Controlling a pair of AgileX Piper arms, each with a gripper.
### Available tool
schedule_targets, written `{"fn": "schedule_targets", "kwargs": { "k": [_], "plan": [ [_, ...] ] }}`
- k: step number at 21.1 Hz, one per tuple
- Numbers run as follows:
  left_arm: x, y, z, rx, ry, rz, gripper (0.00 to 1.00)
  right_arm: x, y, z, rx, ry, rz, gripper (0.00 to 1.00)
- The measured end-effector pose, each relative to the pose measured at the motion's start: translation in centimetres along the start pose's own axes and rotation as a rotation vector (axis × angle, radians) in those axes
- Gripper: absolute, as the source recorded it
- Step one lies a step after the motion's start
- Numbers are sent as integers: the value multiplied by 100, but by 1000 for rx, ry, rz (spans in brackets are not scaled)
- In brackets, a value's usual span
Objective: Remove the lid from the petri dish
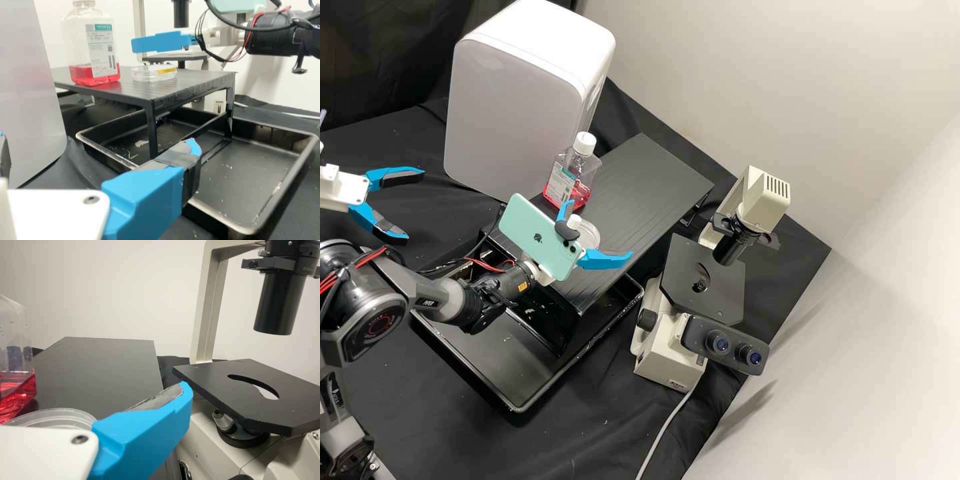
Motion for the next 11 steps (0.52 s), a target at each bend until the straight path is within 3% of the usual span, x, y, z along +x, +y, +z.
{"fn": "schedule_targets", "kwargs": {
  "k": [4,11],
  "plan": [
    [31,-30,-11,-4,0,-14,100,0,0,0,0,0,0,100],
    [31,-30,-11,-4,0,-14,100,-58,-21,23,-1,12,13,100]
  ]
}}
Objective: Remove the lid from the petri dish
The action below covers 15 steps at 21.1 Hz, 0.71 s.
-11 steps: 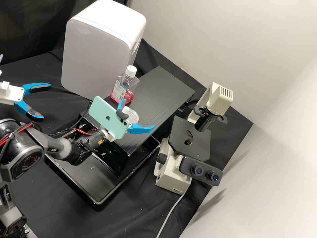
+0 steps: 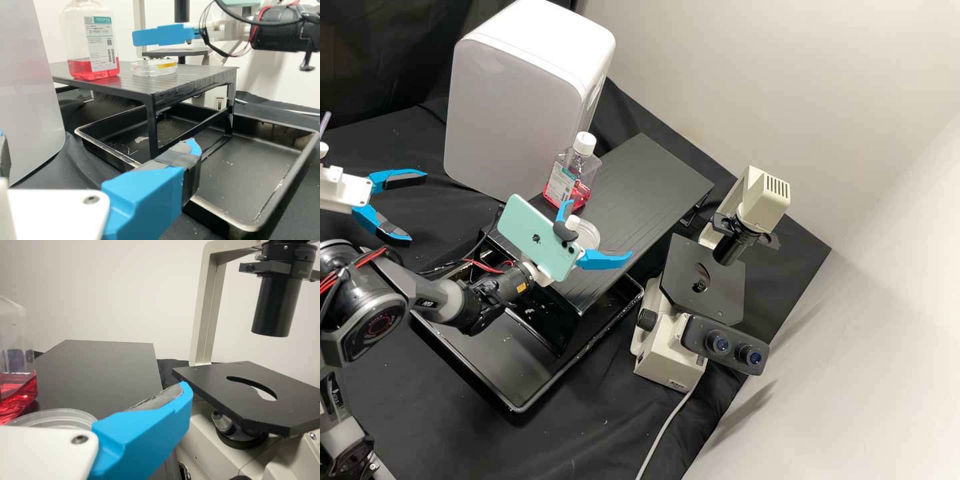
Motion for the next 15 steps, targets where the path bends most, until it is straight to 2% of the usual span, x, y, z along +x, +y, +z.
{"fn": "schedule_targets", "kwargs": {
  "k": [9,13,15],
  "plan": [
    [0,0,0,-3,0,0,100,-171,-186,28,2,-6,-60,100],
    [0,0,0,-3,0,0,100,-201,-239,-28,-9,30,-63,100],
    [1,-1,3,-3,-2,0,100,-203,-254,-42,-16,32,-65,100]
  ]
}}
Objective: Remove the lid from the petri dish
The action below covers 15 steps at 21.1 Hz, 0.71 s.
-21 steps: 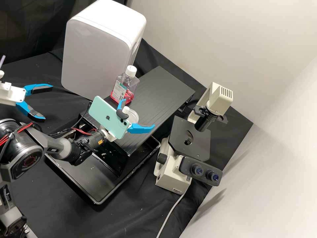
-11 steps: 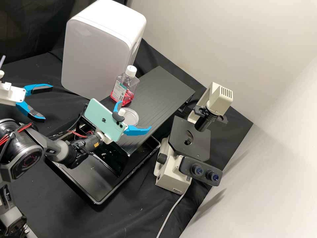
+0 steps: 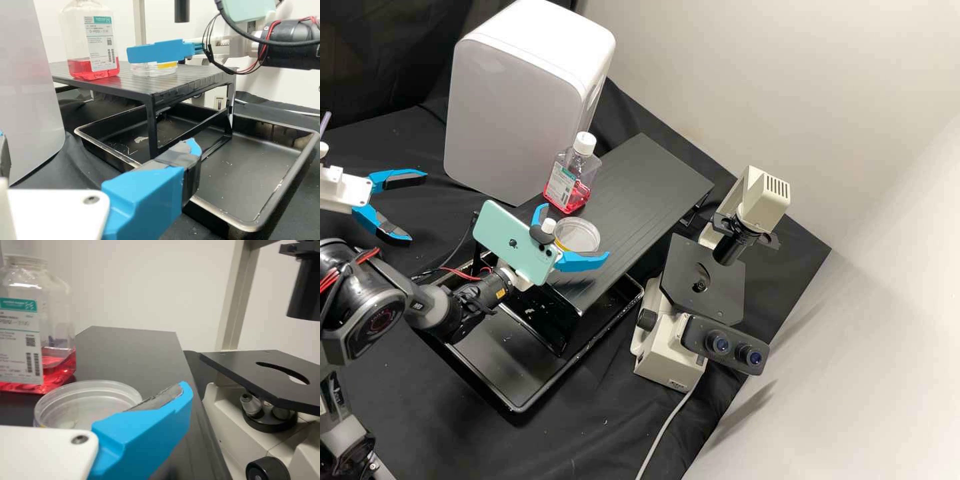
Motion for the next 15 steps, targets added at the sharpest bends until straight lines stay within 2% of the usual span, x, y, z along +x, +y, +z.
{"fn": "schedule_targets", "kwargs": {
  "k": [6,10,15],
  "plan": [
    [3,-3,14,1,-6,-1,100,55,-33,26,-17,-17,-1,100],
    [3,-3,14,1,-6,-1,100,129,-90,21,-23,-16,-12,100],
    [3,-3,14,1,-6,-1,100,198,-98,30,-22,-18,-6,100]
  ]
}}
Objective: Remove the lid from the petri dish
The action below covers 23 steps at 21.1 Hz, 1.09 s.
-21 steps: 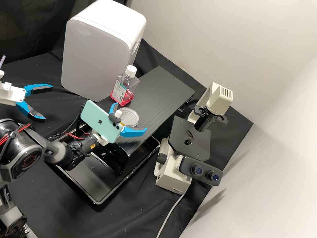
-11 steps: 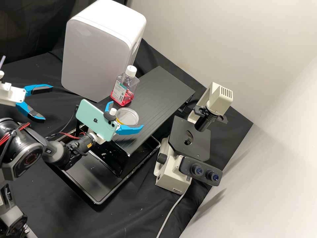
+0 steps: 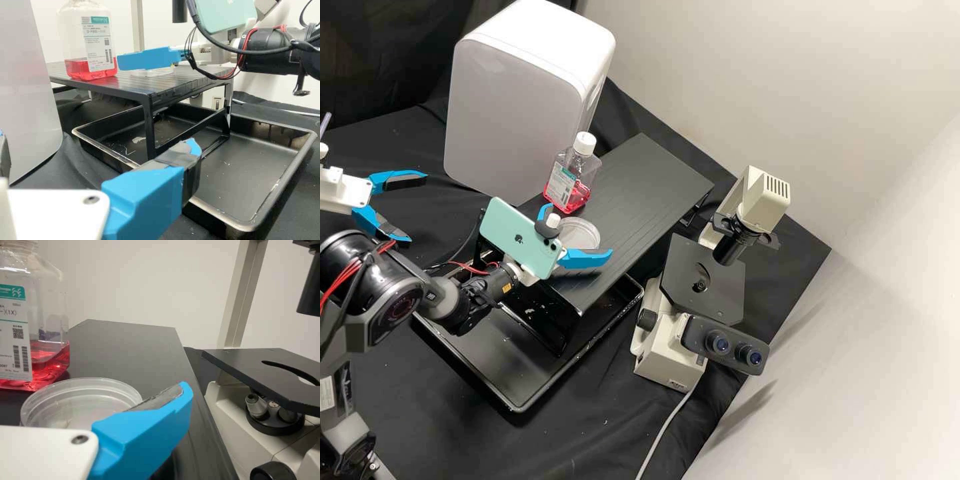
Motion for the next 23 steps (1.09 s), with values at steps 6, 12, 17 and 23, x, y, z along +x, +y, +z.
{"fn": "schedule_targets", "kwargs": {
  "k": [6,12,17,23],
  "plan": [
    [0,0,0,0,0,0,100,27,-25,9,-6,-12,2,100],
    [0,0,0,0,0,0,100,30,-35,19,-6,-16,-1,100],
    [1,-5,-1,-1,0,-2,100,29,-49,32,-7,-20,-6,100],
    [2,-5,0,-1,1,-2,100,30,-64,45,-7,-25,-11,0]
  ]
}}
